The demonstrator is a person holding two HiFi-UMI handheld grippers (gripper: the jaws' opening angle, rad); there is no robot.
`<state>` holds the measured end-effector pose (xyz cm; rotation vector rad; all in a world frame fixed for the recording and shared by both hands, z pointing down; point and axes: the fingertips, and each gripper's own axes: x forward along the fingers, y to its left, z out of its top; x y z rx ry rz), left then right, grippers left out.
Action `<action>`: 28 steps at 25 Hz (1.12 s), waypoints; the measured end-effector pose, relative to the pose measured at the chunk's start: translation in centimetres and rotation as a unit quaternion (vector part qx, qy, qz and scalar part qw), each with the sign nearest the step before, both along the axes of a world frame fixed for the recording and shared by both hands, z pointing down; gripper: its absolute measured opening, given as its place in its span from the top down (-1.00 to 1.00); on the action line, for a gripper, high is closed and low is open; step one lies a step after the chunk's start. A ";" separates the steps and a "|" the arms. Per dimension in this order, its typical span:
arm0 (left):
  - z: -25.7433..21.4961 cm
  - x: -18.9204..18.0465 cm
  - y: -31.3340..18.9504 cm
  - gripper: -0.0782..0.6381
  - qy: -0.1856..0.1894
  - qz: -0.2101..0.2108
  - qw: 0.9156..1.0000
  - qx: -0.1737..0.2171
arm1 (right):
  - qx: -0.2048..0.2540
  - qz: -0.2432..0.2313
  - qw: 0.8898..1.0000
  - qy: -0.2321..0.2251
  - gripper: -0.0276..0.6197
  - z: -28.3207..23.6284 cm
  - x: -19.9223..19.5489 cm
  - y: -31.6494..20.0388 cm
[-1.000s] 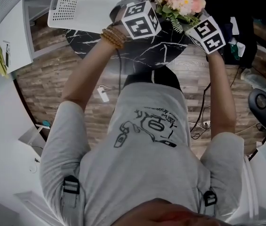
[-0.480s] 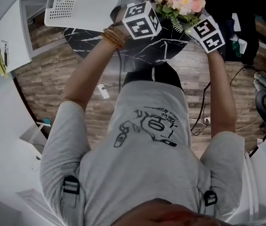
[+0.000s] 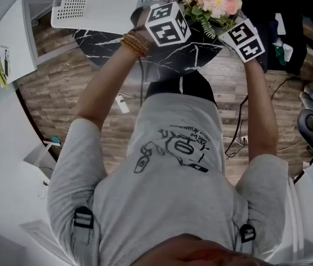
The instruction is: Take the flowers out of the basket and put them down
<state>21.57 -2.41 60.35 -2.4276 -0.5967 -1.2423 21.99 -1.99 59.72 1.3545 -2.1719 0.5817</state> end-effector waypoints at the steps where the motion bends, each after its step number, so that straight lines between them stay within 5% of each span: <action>1: 0.0 0.0 0.1 0.08 0.000 0.000 1.000 0.000 | 0.000 0.000 1.000 -0.001 0.06 0.1 0.0 0.1; 28: -0.3 -1.4 0.4 0.10 -0.001 -0.023 1.000 -0.012 | 0.012 0.030 0.999 0.008 0.01 -0.5 0.7 1.1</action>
